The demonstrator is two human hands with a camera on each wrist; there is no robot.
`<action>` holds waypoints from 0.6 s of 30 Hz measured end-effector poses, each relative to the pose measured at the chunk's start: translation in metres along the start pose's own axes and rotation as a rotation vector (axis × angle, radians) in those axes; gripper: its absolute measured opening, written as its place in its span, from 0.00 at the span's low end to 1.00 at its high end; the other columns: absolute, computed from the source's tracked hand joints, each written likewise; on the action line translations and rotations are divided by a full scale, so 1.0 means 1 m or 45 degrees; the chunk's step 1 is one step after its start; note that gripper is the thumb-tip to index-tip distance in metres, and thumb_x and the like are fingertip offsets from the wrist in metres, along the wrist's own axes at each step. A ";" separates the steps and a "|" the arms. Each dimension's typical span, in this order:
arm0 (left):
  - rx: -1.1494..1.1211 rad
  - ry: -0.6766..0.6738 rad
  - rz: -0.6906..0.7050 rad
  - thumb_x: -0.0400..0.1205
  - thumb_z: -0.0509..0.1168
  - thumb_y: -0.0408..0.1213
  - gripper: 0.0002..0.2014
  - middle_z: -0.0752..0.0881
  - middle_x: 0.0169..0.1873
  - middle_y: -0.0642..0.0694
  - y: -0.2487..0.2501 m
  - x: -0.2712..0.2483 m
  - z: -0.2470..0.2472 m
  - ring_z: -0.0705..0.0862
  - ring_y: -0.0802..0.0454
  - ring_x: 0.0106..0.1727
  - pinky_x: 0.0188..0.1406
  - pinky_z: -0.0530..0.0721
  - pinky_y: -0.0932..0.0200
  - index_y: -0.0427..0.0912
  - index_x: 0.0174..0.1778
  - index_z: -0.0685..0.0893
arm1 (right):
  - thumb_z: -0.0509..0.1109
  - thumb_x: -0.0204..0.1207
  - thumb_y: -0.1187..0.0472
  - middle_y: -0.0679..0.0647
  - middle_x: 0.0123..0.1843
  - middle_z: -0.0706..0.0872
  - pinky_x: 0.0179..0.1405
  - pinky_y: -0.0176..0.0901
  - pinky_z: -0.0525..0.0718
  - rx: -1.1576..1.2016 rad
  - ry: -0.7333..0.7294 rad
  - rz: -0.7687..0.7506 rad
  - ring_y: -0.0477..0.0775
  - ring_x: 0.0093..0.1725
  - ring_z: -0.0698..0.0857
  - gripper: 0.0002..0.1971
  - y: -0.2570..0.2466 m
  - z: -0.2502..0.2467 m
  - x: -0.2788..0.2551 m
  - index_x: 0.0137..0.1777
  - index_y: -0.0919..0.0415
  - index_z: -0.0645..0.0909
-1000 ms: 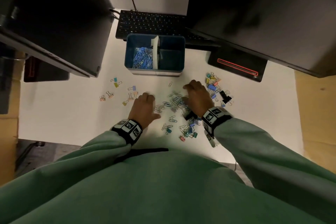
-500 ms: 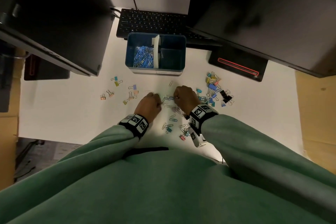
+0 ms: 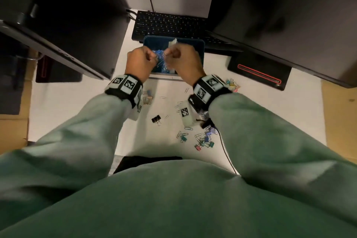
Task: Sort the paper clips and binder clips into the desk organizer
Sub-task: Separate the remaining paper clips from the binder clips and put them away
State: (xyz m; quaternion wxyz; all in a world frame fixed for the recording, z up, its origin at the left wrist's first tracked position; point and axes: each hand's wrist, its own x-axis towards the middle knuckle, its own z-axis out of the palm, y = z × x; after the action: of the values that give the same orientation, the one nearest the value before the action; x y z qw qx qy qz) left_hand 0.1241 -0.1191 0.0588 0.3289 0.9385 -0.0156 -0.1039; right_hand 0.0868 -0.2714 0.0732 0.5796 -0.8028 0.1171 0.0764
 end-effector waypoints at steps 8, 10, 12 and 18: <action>0.150 -0.045 0.084 0.77 0.69 0.33 0.03 0.83 0.40 0.44 -0.039 -0.059 0.036 0.81 0.49 0.39 0.43 0.81 0.54 0.41 0.41 0.81 | 0.72 0.76 0.64 0.53 0.50 0.84 0.40 0.30 0.78 -0.500 -0.008 -0.304 0.45 0.43 0.82 0.05 0.028 -0.003 -0.017 0.51 0.59 0.82; 0.344 -0.283 0.129 0.76 0.71 0.41 0.07 0.83 0.39 0.45 -0.056 -0.094 0.057 0.81 0.47 0.40 0.43 0.80 0.52 0.43 0.40 0.81 | 0.71 0.78 0.60 0.53 0.49 0.84 0.41 0.38 0.80 -0.735 -0.135 -0.203 0.48 0.44 0.82 0.05 0.061 -0.011 -0.045 0.51 0.59 0.81; 0.526 -0.384 0.157 0.75 0.72 0.47 0.11 0.83 0.39 0.45 -0.069 -0.114 0.075 0.81 0.45 0.42 0.44 0.77 0.51 0.43 0.40 0.81 | 0.70 0.78 0.55 0.57 0.56 0.82 0.50 0.48 0.80 -1.001 -0.290 0.010 0.57 0.53 0.82 0.12 0.093 -0.015 -0.063 0.57 0.61 0.78; 0.704 -0.373 0.304 0.77 0.69 0.37 0.04 0.84 0.41 0.41 -0.069 -0.112 0.100 0.81 0.40 0.43 0.43 0.73 0.51 0.40 0.42 0.83 | 0.69 0.78 0.64 0.63 0.65 0.76 0.60 0.55 0.79 -1.140 -0.409 0.141 0.64 0.63 0.78 0.19 0.125 0.001 -0.070 0.67 0.67 0.72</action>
State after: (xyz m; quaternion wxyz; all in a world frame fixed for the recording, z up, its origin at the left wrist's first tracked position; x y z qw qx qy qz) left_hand -0.0090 -0.1154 -0.0392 0.0661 0.9589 -0.1999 -0.1902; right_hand -0.0152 -0.3013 -0.0229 0.1828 -0.9441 0.0240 0.2732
